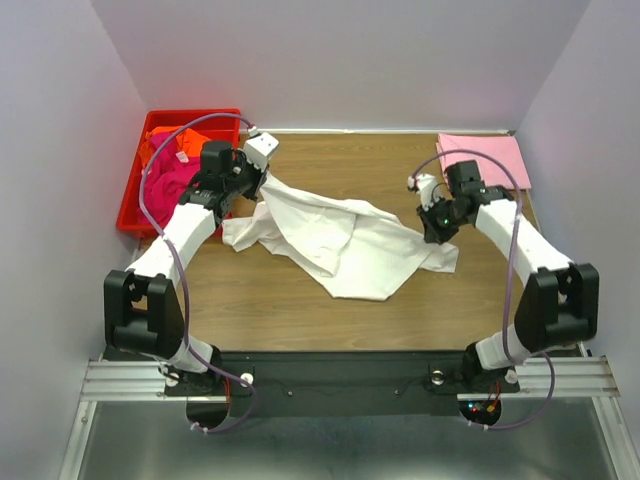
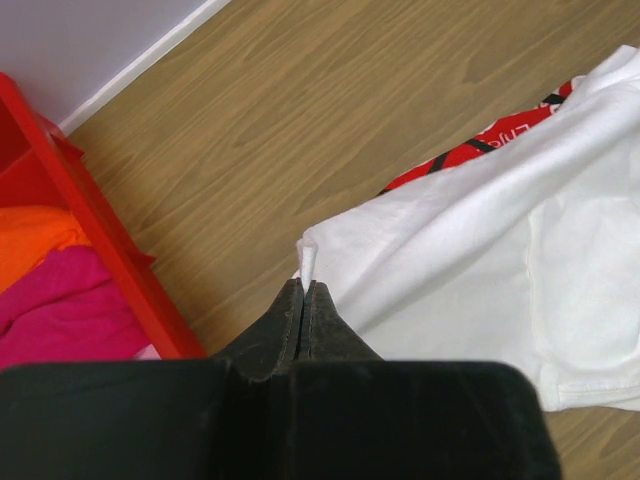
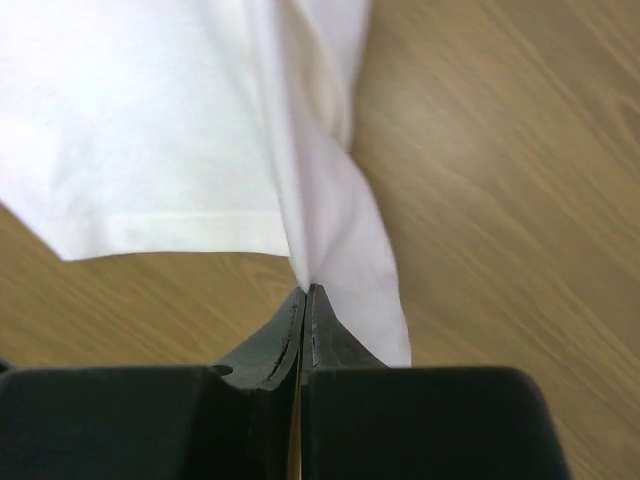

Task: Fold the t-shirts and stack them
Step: Flatten the tshirt out

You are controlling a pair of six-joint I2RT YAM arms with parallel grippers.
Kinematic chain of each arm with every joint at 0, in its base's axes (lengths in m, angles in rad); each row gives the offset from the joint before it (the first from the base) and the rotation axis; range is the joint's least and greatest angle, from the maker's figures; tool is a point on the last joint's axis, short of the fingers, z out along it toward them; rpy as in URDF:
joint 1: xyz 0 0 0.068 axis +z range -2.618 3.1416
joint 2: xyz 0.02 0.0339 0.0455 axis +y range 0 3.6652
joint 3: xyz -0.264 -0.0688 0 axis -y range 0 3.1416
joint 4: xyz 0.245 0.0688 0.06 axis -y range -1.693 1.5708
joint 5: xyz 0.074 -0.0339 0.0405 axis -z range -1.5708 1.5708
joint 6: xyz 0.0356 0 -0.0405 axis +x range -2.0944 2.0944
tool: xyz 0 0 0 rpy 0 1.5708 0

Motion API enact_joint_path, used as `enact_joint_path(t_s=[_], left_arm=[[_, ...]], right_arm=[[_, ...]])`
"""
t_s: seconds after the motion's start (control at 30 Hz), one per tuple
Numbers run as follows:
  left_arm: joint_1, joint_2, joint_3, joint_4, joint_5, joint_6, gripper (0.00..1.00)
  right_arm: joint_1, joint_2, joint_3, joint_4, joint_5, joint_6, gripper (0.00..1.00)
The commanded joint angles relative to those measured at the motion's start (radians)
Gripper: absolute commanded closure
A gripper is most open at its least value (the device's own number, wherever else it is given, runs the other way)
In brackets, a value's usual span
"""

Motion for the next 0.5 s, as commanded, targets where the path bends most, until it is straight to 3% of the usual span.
enact_joint_path(t_s=[0.0,0.17,0.2,0.23,0.27,0.3,0.33,0.4,0.47], left_arm=[[0.026,-0.069,-0.019,0.02,0.013,-0.003,1.0],[0.046,-0.092,-0.031,-0.007,0.012,0.014,1.0],[0.048,-0.094,-0.034,-0.013,0.01,0.016,1.0],[0.052,-0.098,-0.039,-0.021,0.01,0.016,1.0],[0.055,-0.098,-0.04,-0.026,0.01,0.019,1.0],[0.057,-0.098,-0.042,-0.029,0.01,0.022,1.0],[0.059,-0.1,-0.042,-0.03,0.01,0.022,1.0],[0.06,-0.098,-0.042,-0.03,0.013,0.022,1.0],[0.063,-0.095,-0.036,-0.032,0.016,0.022,1.0]], right_arm=[[0.111,-0.107,-0.152,-0.101,-0.016,-0.075,0.99],[0.341,-0.142,-0.332,-0.142,0.046,-0.119,0.99],[0.36,-0.143,-0.346,-0.141,0.053,-0.118,0.95],[0.363,-0.143,-0.337,-0.148,0.05,-0.109,0.78],[0.362,-0.147,-0.317,-0.153,0.06,-0.095,0.68],[0.354,-0.165,-0.302,-0.156,0.067,-0.089,0.5],[0.346,-0.18,-0.287,-0.156,0.065,-0.081,0.4],[0.285,-0.205,-0.227,-0.153,0.035,-0.069,0.25],[0.219,-0.206,-0.185,-0.157,0.009,-0.057,0.24]])
